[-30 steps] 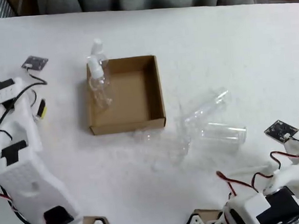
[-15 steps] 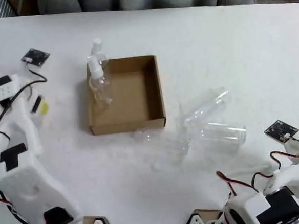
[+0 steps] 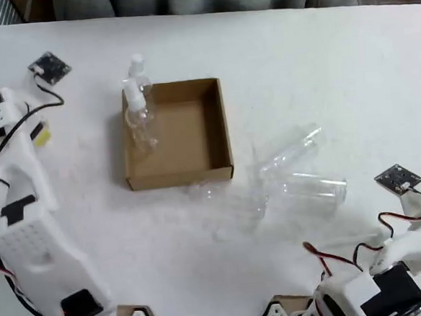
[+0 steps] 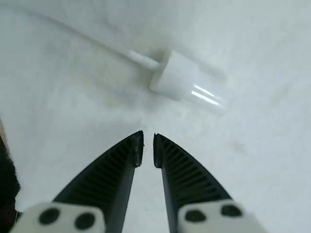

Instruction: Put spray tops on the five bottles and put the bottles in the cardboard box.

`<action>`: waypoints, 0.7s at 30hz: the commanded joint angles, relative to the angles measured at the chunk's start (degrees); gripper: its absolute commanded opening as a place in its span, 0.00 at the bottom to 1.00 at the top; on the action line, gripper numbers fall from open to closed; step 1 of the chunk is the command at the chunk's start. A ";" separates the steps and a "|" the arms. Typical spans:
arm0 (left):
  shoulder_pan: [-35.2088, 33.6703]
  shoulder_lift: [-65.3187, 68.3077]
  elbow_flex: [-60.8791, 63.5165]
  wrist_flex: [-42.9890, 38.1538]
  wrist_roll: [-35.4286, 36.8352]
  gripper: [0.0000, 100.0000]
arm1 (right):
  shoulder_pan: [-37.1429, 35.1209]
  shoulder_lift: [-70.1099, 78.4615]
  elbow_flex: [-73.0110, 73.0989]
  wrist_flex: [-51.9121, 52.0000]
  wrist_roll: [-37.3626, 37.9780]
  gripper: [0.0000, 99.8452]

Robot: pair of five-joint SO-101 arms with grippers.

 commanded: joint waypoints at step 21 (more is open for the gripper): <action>-3.12 30.02 -43.78 18.81 -4.66 0.17 | -0.40 -0.31 -0.18 0.04 -0.62 0.02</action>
